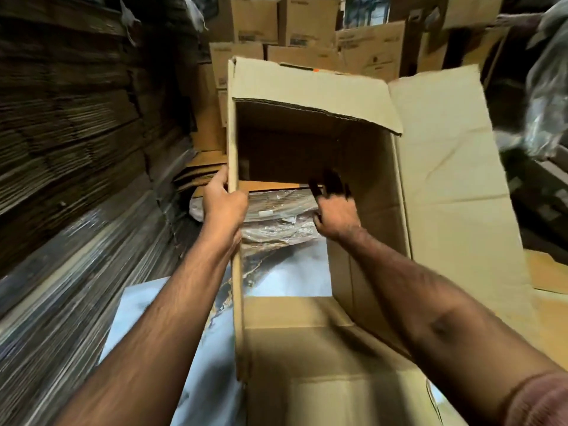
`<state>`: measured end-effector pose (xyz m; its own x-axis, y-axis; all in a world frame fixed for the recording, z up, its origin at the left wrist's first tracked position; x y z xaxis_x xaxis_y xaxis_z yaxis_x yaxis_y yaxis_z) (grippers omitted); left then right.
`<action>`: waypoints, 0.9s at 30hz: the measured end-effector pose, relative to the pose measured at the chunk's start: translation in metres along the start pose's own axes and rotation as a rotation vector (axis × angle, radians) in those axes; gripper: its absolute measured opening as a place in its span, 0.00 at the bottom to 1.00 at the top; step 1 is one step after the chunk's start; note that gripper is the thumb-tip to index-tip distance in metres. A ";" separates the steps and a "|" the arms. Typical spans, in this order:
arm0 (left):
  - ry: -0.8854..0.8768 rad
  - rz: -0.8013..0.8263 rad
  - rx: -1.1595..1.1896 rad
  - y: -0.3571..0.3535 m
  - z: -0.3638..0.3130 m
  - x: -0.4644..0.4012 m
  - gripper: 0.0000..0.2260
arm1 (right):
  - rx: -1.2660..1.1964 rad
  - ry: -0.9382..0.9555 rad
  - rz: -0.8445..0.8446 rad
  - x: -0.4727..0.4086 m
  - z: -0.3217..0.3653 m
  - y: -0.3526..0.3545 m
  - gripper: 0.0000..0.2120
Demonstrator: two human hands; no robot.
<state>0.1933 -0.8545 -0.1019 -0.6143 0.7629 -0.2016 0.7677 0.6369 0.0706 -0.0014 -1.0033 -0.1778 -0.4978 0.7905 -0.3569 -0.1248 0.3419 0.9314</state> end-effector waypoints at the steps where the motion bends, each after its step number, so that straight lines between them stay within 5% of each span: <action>1: -0.001 0.003 -0.009 0.001 0.000 -0.001 0.23 | 0.008 -0.013 -0.016 -0.008 -0.011 0.003 0.38; 4: 0.000 0.017 -0.015 0.008 -0.001 -0.007 0.25 | -0.173 -0.066 -0.119 -0.019 -0.036 0.014 0.35; 10: 0.104 -0.022 0.013 0.007 0.009 -0.017 0.25 | -0.085 -0.010 0.190 -0.032 -0.021 0.017 0.30; 21: 0.336 -0.375 0.142 0.032 0.036 -0.045 0.16 | 0.266 0.379 -0.298 -0.012 0.059 0.080 0.16; 27: 0.464 -0.486 0.336 0.047 0.063 -0.040 0.19 | 0.295 0.026 -0.356 -0.004 0.022 0.128 0.35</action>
<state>0.2654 -0.8625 -0.1517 -0.8551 0.4201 0.3039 0.3586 0.9025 -0.2385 0.0036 -0.9519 -0.0587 -0.4897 0.5858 -0.6458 -0.0444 0.7229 0.6895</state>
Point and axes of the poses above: each hand's wrist, its own x-axis away from the middle knuckle, its own y-axis out of the back of the hand, z = x × y, the point moved 8 cm from there along -x, towards the middle knuckle, and after that the axes turned 5 degrees about y, right-handed, at the moved point
